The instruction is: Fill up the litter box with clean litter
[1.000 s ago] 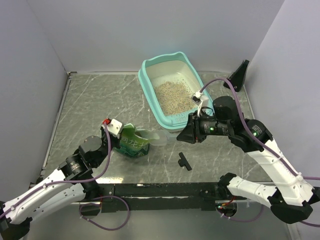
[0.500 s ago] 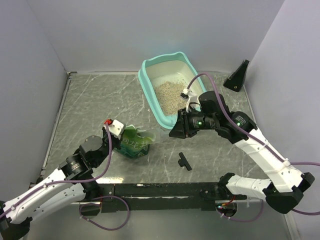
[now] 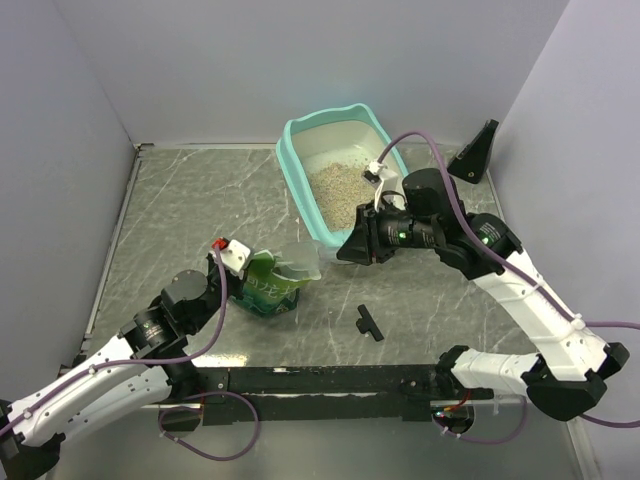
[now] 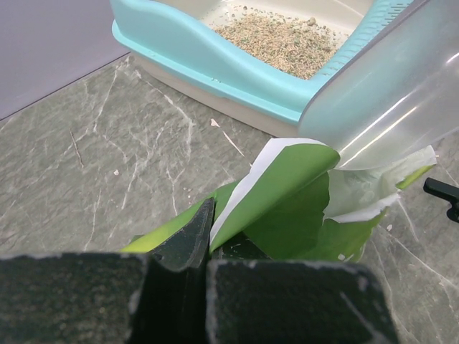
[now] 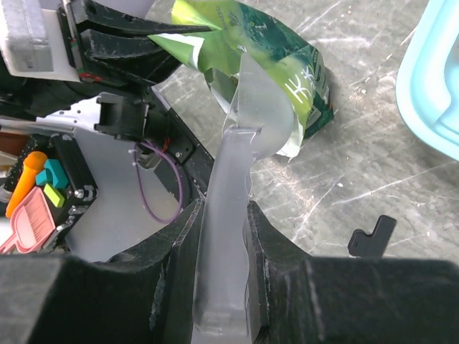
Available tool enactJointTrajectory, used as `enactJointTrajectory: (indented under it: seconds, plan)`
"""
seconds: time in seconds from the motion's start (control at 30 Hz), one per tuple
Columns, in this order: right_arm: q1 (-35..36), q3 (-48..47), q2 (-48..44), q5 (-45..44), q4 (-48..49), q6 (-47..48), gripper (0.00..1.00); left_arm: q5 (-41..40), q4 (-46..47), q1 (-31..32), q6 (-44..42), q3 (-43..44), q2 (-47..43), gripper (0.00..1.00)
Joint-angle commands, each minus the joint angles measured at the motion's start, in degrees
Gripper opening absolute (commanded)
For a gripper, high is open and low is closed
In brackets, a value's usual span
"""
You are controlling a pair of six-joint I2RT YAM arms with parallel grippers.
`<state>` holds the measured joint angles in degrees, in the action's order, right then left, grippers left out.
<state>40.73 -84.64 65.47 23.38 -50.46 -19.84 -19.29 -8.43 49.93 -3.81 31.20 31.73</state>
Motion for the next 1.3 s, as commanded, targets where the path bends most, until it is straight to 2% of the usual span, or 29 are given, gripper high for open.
enactJointTrajectory:
  seconds: [0.0, 0.17, 0.53, 0.77, 1.1, 1.27]
  plan:
    - [0.3, 1.5, 0.5, 1.0, 2.1, 1.2, 0.0, 1.6, 0.7, 0.1, 0.6, 1.6, -0.4, 0.01]
    - [0.4, 6.4, -1.6, 0.8, 4.0, 0.9, 0.0, 0.9, 0.9, 0.1, 0.6, 1.4, -0.4, 0.01]
    - [0.3, 6.0, -7.7, -1.1, 2.0, 1.1, 0.0, 0.6, 0.3, 0.0, 0.6, 1.7, 0.5, 0.01]
    - [0.4, 10.2, -8.9, -3.1, 2.3, 1.8, 0.0, 0.1, 0.3, 0.0, 0.7, 1.7, 0.2, 0.01]
    - [1.6, 12.6, -6.9, -1.7, 3.9, 2.1, 0.0, 0.7, 0.3, 0.0, 0.8, 1.8, 0.6, 0.01]
    - [4.7, 10.3, -1.5, 0.0, 6.0, 1.1, 0.0, 1.2, 0.6, 0.0, 1.0, 1.8, 1.2, 0.01]
